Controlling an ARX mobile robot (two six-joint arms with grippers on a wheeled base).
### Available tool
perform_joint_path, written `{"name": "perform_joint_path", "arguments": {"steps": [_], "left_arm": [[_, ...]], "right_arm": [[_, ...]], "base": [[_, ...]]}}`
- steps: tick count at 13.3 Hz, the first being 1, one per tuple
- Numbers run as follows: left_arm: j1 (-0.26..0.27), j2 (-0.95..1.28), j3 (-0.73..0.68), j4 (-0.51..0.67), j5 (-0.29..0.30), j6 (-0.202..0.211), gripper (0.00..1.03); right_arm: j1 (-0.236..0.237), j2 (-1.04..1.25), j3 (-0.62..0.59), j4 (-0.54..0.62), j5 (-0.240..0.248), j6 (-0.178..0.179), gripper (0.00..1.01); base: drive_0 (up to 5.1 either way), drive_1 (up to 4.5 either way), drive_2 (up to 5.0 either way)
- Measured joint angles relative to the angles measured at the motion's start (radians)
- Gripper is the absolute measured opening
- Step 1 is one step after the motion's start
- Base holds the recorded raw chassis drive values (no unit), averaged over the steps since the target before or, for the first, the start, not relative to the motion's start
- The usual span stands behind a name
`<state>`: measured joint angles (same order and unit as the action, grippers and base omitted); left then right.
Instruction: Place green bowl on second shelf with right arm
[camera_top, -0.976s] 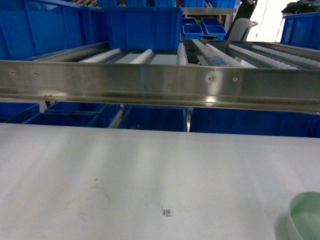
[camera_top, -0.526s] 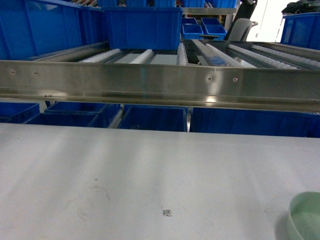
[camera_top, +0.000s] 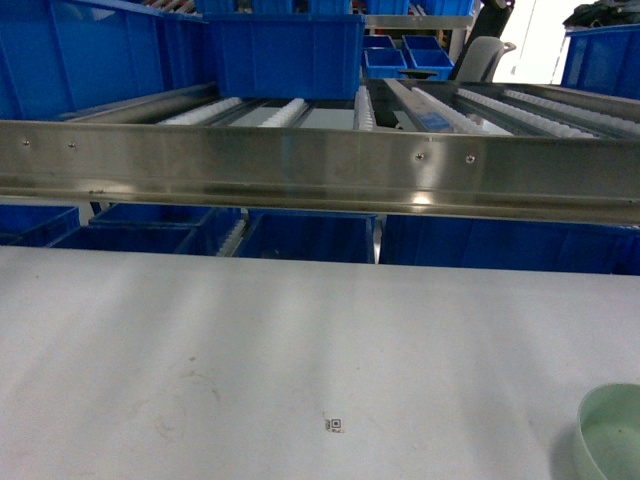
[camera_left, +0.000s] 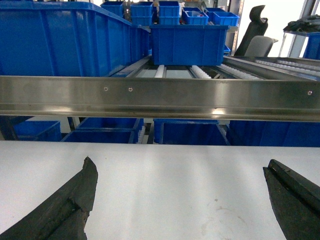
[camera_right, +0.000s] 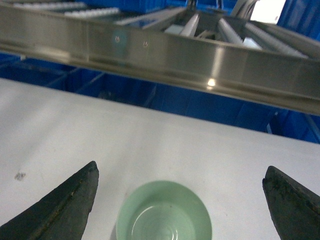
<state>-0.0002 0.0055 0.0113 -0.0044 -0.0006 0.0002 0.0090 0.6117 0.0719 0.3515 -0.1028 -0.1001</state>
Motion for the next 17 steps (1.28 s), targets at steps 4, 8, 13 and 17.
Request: {"name": "perform_joint_path", "arguments": {"steps": [4,8,13,17], "left_arm": [[0.000,0.000,0.000,0.000,0.000,0.000,0.98],[0.000,0.000,0.000,0.000,0.000,0.000,0.98],[0.000,0.000,0.000,0.000,0.000,0.000,0.98],[0.000,0.000,0.000,0.000,0.000,0.000,0.98]], "right_arm": [[-0.117,0.476,0.135,0.103,-0.098,-0.087,0.98],[-0.167,0.829,0.280,0.083,-0.138,-0.178,0.98],[-0.188,0.983,0.355,0.064,-0.140,-0.238,0.98],[-0.186,1.078,0.375,0.046,-0.133,-0.280,0.98]], "base": [[0.0,0.00,0.0],[0.0,0.00,0.0],[0.0,0.00,0.0],[0.0,0.00,0.0]]}}
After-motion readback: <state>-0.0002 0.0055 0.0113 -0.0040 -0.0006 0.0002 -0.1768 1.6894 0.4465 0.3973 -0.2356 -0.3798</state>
